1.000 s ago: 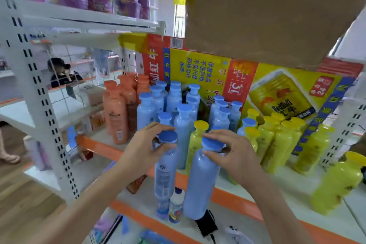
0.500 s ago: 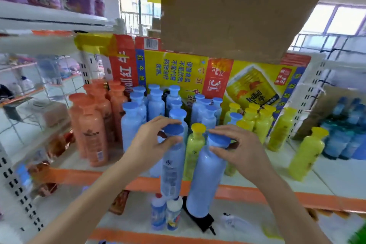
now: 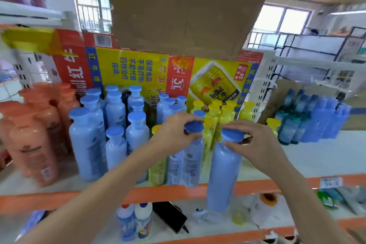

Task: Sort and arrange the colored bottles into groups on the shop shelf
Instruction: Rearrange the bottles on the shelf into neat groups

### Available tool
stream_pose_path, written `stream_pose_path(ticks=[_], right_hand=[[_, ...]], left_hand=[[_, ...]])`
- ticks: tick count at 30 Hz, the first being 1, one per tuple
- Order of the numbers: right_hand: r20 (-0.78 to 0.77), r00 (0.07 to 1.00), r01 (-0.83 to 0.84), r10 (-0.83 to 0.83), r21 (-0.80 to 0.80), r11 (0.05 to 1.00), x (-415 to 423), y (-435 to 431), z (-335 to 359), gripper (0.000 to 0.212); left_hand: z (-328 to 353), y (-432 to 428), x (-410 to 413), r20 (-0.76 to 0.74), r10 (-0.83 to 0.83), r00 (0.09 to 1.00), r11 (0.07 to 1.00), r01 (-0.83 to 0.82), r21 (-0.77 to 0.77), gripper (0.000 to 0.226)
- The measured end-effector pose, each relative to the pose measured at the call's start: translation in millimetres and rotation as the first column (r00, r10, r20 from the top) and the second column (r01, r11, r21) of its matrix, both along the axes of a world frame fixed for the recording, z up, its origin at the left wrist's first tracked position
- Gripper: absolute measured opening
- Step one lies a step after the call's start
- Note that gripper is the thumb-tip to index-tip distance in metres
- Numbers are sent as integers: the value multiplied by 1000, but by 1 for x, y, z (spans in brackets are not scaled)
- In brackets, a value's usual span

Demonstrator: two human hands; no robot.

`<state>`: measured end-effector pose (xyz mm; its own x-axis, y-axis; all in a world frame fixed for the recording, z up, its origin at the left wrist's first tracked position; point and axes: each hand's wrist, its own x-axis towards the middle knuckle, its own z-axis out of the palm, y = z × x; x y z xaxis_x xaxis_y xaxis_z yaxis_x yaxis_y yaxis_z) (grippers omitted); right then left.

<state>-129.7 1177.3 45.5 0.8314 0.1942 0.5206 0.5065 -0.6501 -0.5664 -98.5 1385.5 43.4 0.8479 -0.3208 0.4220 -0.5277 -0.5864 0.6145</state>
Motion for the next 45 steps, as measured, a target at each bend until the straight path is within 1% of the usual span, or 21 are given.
stream_pose_path(ticks=[6, 12, 16, 20, 23, 26, 30, 33, 35, 41, 45], right_hand=[[1, 1000, 5, -5, 0, 1000, 9, -19, -3, 33], [-6, 1000, -11, 11, -15, 1000, 20, -28, -6, 34], [0, 1000, -24, 24, -31, 999, 27, -30, -9, 33], [-10, 999, -37, 36, -61, 997, 33, -27, -9, 36], [1, 998, -70, 70, -66, 995, 35, -22, -7, 35], [4, 993, -114, 114, -67, 991, 35, -17, -6, 35], [8, 987, -163, 163, -57, 985, 33, -5, -2, 34], [-1, 978, -207, 208, -54, 977, 31, 12, 2, 34], [-14, 970, -242, 241, -21, 970, 29, 27, 4, 35], [-27, 940, -341, 341, 21, 940, 21, 81, 10, 34], [-10, 912, -410, 411, 26, 912, 18, 121, 13, 33]], left_hand=[[-7, -23, 19, 27, -11, 1000, 976, 4, 218, 36], [-17, -28, 33, -18, 27, 999, 929, -18, 369, 37], [-23, -27, 40, 4, 64, 998, 921, -60, 385, 38], [-25, -28, 43, 78, 85, 993, 878, -111, 466, 42], [-28, -29, 41, 92, 87, 992, 880, -120, 459, 42], [-28, -23, 31, 142, 81, 987, 919, -129, 374, 43], [-19, -2, 8, 176, 123, 977, 947, -169, 275, 49], [-17, 26, -8, 211, 190, 959, 924, -247, 291, 49], [-18, 49, -21, 184, 250, 950, 905, -297, 304, 49], [-18, 120, -56, 156, 374, 914, 879, -403, 255, 44], [-16, 157, -71, 184, 427, 885, 848, -463, 258, 44]])
